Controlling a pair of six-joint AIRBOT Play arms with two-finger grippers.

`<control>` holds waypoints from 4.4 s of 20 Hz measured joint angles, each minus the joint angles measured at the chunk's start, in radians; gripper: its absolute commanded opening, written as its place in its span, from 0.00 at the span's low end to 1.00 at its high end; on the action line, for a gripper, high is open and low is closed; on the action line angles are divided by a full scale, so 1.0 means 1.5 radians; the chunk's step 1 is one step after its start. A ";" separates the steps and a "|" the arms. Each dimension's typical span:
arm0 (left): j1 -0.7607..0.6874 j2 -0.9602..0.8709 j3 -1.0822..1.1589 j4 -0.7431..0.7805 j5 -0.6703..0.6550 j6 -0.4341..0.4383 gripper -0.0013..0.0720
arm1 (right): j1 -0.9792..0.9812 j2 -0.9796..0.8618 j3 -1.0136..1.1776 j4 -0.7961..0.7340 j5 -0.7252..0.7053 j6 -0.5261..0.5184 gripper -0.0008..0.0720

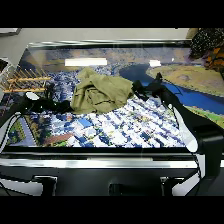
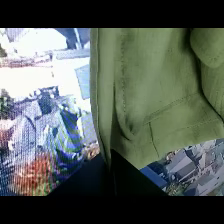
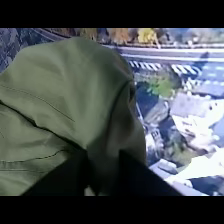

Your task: Fold the clothes and pants, and hang the long-sleeved shirts on hangers.

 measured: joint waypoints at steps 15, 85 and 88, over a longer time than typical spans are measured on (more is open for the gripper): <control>0.063 0.308 0.185 0.104 -0.005 -0.069 0.06 | 0.009 0.430 0.035 -0.217 -0.118 -0.065 0.07; -0.006 0.121 -0.025 0.225 -0.092 -0.241 0.06 | 0.205 0.470 -0.510 -0.041 -0.012 0.102 0.07; -0.006 0.174 0.018 0.225 -0.101 -0.241 0.06 | 0.205 0.530 -0.418 -0.100 -0.022 0.094 0.06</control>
